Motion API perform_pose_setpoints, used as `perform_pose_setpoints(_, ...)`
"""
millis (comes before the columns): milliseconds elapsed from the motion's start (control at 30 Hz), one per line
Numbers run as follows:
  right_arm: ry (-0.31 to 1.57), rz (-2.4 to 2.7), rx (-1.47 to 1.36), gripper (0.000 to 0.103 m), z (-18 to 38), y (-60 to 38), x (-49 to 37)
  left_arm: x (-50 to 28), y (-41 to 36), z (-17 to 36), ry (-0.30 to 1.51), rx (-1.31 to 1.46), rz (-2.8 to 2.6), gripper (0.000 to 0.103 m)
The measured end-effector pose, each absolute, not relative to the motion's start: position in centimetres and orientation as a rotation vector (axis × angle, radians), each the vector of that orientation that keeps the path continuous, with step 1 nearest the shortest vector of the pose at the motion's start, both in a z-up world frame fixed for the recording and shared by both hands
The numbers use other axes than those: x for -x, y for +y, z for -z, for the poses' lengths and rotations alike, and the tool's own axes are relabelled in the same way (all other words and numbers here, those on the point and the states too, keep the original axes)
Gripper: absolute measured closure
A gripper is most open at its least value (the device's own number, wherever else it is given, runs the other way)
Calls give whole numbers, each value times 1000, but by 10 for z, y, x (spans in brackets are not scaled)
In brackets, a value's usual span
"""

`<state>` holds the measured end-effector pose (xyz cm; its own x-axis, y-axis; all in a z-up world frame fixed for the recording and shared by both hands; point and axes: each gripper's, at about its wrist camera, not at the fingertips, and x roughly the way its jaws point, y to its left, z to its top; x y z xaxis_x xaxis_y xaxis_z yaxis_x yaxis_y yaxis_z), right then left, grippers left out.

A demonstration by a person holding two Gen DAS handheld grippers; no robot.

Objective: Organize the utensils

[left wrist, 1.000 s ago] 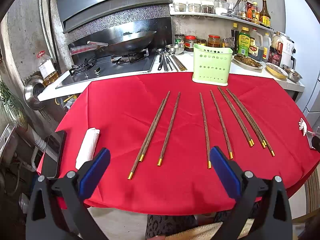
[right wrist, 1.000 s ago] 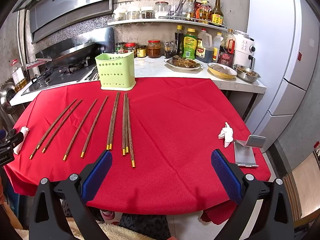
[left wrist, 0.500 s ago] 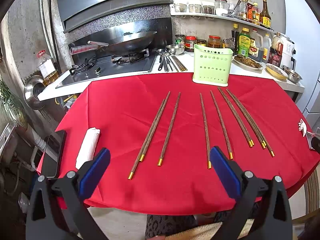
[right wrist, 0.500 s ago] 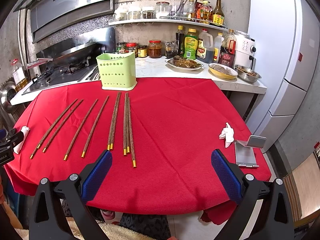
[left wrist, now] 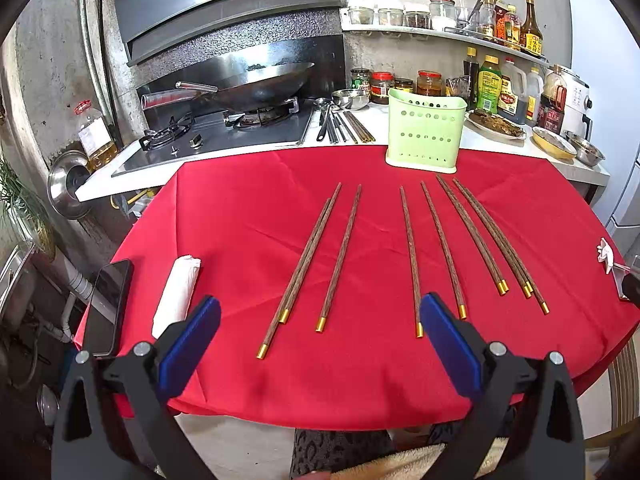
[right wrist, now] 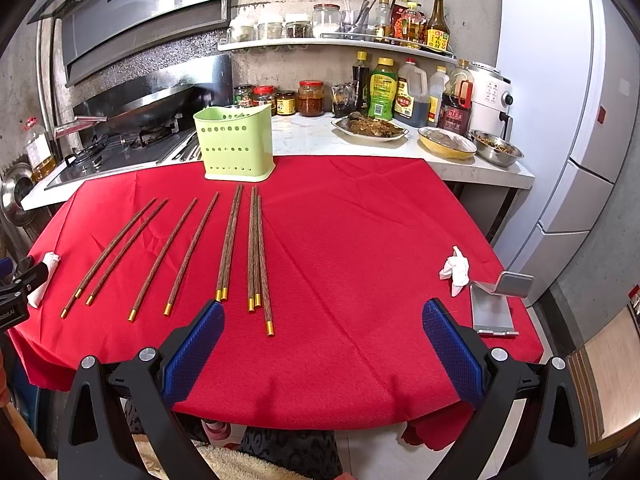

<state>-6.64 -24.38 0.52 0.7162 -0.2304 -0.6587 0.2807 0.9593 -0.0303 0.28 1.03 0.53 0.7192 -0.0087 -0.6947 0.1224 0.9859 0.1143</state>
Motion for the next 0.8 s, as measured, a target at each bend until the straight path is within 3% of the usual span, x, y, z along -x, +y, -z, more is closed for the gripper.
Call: perform_pose_setpoints(800, 697, 198, -110, 6, 40, -245, 32, -36, 61, 56, 864, -111, 36, 6)
